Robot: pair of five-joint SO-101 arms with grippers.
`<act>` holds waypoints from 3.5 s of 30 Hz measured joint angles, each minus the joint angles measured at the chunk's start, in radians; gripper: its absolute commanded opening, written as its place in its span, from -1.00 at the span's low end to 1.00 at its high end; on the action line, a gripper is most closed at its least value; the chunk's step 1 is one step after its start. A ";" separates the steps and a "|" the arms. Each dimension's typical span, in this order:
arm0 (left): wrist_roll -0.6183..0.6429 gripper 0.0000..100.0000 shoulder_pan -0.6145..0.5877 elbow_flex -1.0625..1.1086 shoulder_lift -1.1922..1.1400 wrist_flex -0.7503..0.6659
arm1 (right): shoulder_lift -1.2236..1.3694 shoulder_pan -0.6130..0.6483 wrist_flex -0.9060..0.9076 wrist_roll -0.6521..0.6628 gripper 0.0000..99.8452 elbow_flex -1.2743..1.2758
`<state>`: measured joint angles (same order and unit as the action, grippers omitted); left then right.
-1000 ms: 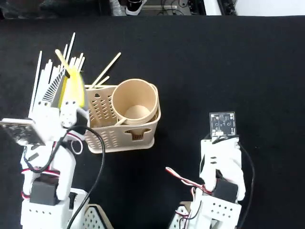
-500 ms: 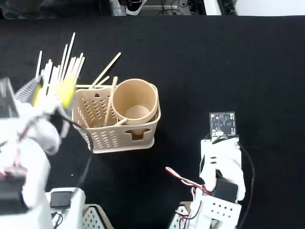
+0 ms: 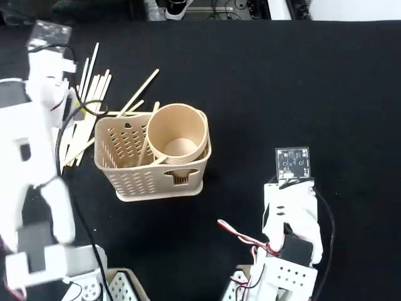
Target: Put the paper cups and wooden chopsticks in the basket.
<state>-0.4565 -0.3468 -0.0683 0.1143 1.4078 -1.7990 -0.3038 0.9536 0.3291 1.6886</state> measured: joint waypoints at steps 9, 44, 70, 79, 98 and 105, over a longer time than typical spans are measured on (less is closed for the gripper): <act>-0.025 -0.53 0.002 -0.221 -0.451 -0.155 | 0.000 0.000 0.000 0.000 -0.97 0.000; -0.034 -0.94 0.002 -0.505 -0.845 0.020 | 0.000 0.000 0.000 0.000 -0.97 0.000; 0.133 -0.94 -0.193 -0.503 -0.394 0.330 | 0.000 0.000 0.000 0.000 -0.97 0.000; 0.233 -0.94 -0.199 -0.167 -0.041 0.064 | 0.000 0.000 0.000 0.000 -0.97 0.000; 0.649 -0.94 -0.117 0.778 1.028 -0.775 | 0.000 0.000 0.000 0.000 -0.97 0.000; 0.684 -0.94 0.175 0.781 1.168 -0.842 | 0.000 0.000 0.000 0.000 -0.97 0.000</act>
<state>0.2279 -0.1718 0.7127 1.2820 0.5654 -1.7990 -0.3038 0.9536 0.3291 1.6886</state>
